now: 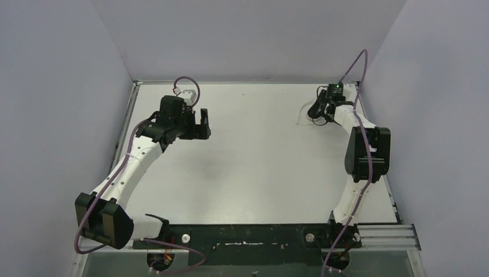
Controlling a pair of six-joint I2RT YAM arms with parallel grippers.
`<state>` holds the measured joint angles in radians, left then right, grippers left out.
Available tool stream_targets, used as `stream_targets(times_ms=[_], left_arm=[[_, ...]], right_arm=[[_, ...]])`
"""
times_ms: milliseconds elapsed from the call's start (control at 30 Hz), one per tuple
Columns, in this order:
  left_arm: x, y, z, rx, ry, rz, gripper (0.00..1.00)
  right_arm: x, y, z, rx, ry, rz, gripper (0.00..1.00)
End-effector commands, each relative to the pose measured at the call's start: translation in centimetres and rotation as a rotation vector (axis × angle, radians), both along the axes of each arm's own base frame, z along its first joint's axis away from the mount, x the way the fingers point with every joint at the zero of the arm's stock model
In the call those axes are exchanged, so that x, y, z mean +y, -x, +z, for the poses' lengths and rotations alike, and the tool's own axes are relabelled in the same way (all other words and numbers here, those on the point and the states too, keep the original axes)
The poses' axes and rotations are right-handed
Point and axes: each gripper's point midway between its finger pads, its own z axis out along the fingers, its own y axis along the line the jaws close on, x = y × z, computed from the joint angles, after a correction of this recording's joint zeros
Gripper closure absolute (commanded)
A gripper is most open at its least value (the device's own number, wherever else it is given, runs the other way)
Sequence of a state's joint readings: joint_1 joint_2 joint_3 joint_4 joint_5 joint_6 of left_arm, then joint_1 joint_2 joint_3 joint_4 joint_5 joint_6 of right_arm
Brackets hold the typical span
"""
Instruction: Tie the shoes
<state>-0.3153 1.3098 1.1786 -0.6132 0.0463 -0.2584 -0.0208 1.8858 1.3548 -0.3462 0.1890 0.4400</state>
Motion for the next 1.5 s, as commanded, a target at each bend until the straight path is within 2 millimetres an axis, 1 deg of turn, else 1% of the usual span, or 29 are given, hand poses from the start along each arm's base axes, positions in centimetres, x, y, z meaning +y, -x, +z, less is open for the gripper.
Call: stream_targets(times_ms=[0, 67, 167, 267, 367, 500, 600, 733, 767, 833, 900, 967, 1000, 1067, 1100, 1133, 1267, 1333, 1367, 1467], left_arm=[[-1.9, 0.0, 1.2, -0.041, 0.061, -0.026, 0.03], [-2.5, 0.6, 1.1, -0.019, 0.073, -0.032, 0.04], [-3.2, 1.5, 1.4, 0.007, 0.083, -0.035, 0.04], [-3.8, 2.2, 2.3, 0.017, 0.098, -0.037, 0.04], [-4.1, 2.8, 3.6, 0.017, 0.114, -0.037, 0.04], [-4.4, 3.9, 5.2, 0.026, 0.12, -0.048, 0.04], [-4.3, 5.1, 6.5, 0.023, 0.124, -0.051, 0.04], [-3.9, 6.8, 7.6, 0.02, 0.129, -0.063, 0.04], [-3.8, 7.3, 7.7, 0.024, 0.13, -0.066, 0.04], [-3.7, 8.2, 8.0, 0.028, 0.136, -0.078, 0.04], [-3.6, 9.1, 8.3, 0.03, 0.142, -0.095, 0.04], [-3.5, 10.0, 8.9, 0.023, 0.152, -0.114, 0.04], [-3.5, 10.5, 9.1, 0.022, 0.157, -0.126, 0.04], [-3.4, 11.3, 9.1, 0.03, 0.161, -0.14, 0.04], [-3.3, 11.6, 9.1, 0.036, 0.163, -0.143, 0.04], [-3.2, 12.0, 8.9, 0.047, 0.163, -0.149, 0.04], [-3.1, 13.8, 8.3, 0.082, 0.174, -0.183, 0.04], [-3.0, 14.6, 7.9, 0.095, 0.181, -0.196, 0.04], [-3.0, 14.9, 7.6, 0.106, 0.184, -0.198, 0.04], [-3.0, 15.9, 6.4, 0.154, 0.188, -0.211, 0.04]], right_arm=[[-1.3, -8.6, 5.1, -0.291, -0.07, -0.084, 0.05], [-1.7, -10.5, 5.1, -0.323, -0.095, -0.095, 0.06], [-3.1, -12.2, 4.7, -0.338, -0.11, -0.141, 0.06], [-4.5, -13.5, 3.9, -0.353, -0.131, -0.195, 0.06], [-5.3, -14.5, 2.9, -0.342, -0.135, -0.213, 0.06], [-6.1, -15.0, 1.4, -0.318, -0.142, -0.225, 0.08], [-5.3, -15.1, -0.7, -0.274, -0.21, -0.187, 0.11], [-3.7, -14.3, -2.8, -0.192, -0.25, -0.144, 0.12], [-3.3, -14.0, -3.5, -0.168, -0.261, -0.142, 0.14], [-1.4, -13.3, -4.7, -0.107, -0.311, -0.081, 0.22], [0.2, -12.3, -5.7, -0.032, -0.296, -0.028, 0.26], [2.3, -11.1, -6.2, 0.022, -0.289, 0.049, 0.31], [3.5, -10.2, -6.6, 0.054, -0.28, 0.093, 0.33], [5.1, -8.0, -7.4, 0.144, -0.244, 0.154, 0.39], [5.5, -6.6, -7.7, 0.19, -0.234, 0.178, 0.43], [7.2, -5.3, -8.0, 0.229, -0.235, 0.224, 0.47], [11.3, 0.7, -9.0, 0.336, -0.235, 0.338, 0.6], [13.3, 3.9, -9.4, 0.379, -0.225, 0.403, 0.61], [14.7, 5.8, -9.5, 0.403, -0.216, 0.455, 0.62], [17.7, 11.0, -9.7, 0.468, -0.208, 0.579, 0.62]])
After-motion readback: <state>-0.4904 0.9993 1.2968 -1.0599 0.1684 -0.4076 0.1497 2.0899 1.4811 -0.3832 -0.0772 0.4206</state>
